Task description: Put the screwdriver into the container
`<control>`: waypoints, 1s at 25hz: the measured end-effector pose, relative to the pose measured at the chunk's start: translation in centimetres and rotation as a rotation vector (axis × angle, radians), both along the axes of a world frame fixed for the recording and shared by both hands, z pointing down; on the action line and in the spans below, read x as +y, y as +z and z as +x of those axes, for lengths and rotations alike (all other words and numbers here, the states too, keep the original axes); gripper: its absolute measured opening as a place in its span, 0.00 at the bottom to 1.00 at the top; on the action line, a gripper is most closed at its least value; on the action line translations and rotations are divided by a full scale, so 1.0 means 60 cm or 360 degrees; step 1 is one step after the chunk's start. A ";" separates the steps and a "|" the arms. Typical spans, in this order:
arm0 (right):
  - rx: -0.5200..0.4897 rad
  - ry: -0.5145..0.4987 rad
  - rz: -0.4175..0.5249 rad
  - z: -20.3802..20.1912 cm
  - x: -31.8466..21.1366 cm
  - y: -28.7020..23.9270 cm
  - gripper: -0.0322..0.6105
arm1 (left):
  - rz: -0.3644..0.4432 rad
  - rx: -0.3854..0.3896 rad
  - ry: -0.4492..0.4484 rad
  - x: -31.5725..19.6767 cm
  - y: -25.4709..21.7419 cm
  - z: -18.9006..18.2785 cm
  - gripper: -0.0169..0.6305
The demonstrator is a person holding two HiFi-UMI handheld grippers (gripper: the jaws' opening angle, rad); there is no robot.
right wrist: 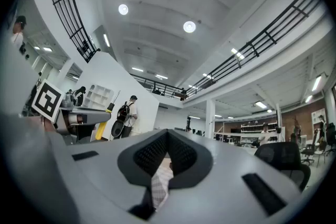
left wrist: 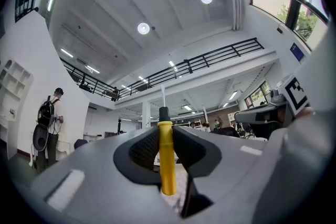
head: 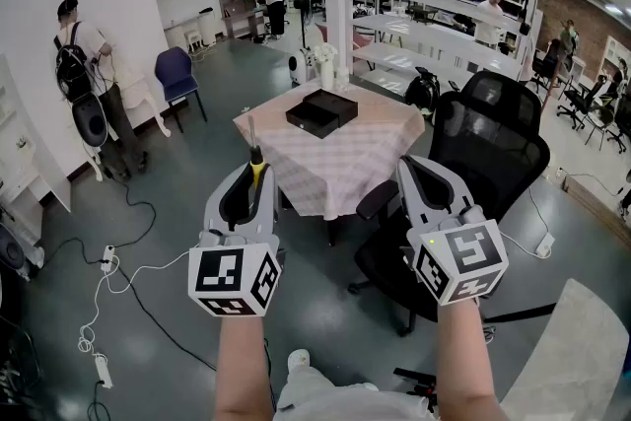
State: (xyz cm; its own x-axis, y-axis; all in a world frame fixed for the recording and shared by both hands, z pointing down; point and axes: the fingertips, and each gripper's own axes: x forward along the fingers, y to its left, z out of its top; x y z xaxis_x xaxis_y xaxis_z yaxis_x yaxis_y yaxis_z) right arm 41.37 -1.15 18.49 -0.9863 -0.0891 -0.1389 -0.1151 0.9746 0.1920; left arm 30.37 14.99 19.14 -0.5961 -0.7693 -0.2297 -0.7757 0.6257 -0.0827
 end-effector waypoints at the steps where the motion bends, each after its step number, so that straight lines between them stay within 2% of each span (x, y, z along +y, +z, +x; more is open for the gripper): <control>1: -0.0004 0.0012 0.0003 -0.005 -0.003 -0.001 0.06 | 0.0004 -0.0003 0.0008 -0.003 -0.001 -0.007 0.16; 9: -0.0002 0.0044 -0.0013 -0.088 0.000 0.008 0.06 | 0.0023 0.0011 0.0021 0.009 0.001 -0.104 0.16; 20: -0.0023 0.0154 -0.0061 -0.280 0.015 0.020 0.06 | 0.0002 0.0019 0.0098 0.032 0.012 -0.322 0.16; 25: 0.0007 0.0188 -0.0033 -0.357 0.028 0.030 0.06 | 0.0002 0.0045 0.0110 0.047 0.026 -0.403 0.16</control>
State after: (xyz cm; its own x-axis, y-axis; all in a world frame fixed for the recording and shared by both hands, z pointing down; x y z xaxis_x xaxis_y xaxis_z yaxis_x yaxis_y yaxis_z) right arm 19.97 0.54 20.28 -0.9694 -0.2074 -0.1313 -0.2284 0.9581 0.1727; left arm 6.19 17.83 20.70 -0.5479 -0.8087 -0.2142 -0.8190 0.5707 -0.0595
